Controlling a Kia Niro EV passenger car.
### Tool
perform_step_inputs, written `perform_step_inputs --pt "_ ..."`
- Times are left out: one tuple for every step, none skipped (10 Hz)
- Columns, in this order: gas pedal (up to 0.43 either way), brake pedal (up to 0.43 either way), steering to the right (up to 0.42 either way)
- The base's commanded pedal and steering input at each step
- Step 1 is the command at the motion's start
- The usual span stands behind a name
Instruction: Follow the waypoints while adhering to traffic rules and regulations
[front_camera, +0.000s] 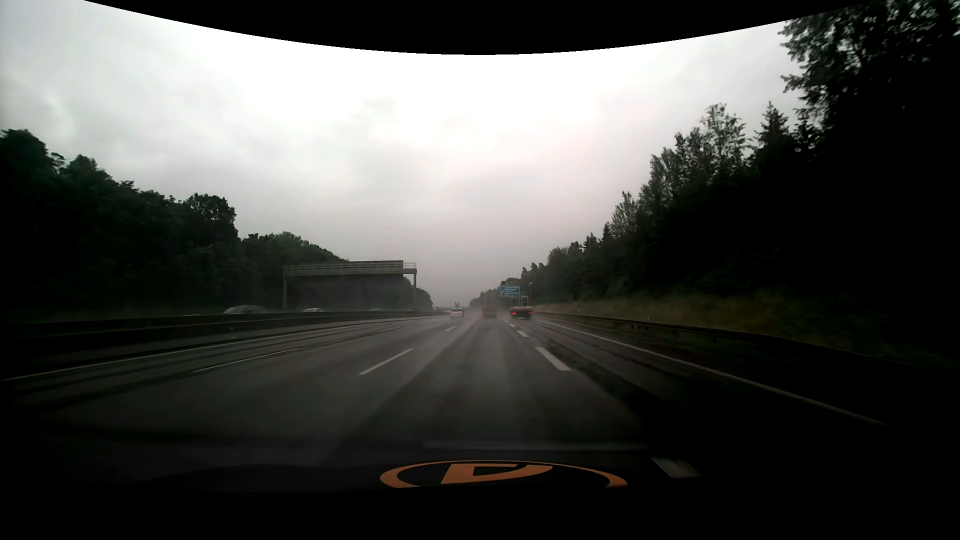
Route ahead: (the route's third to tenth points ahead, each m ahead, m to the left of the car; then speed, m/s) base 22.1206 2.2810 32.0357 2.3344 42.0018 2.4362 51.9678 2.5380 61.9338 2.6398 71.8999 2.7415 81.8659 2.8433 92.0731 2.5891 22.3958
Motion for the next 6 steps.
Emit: perform_step_inputs --pt "0.079 0.0 0.0" --pt "0.087 0.0 0.0" --pt "0.087 0.0 -0.001" --pt "0.098 0.0 -0.002" --pt "0.098 0.0 -0.004" --pt "0.098 0.0 -0.004"
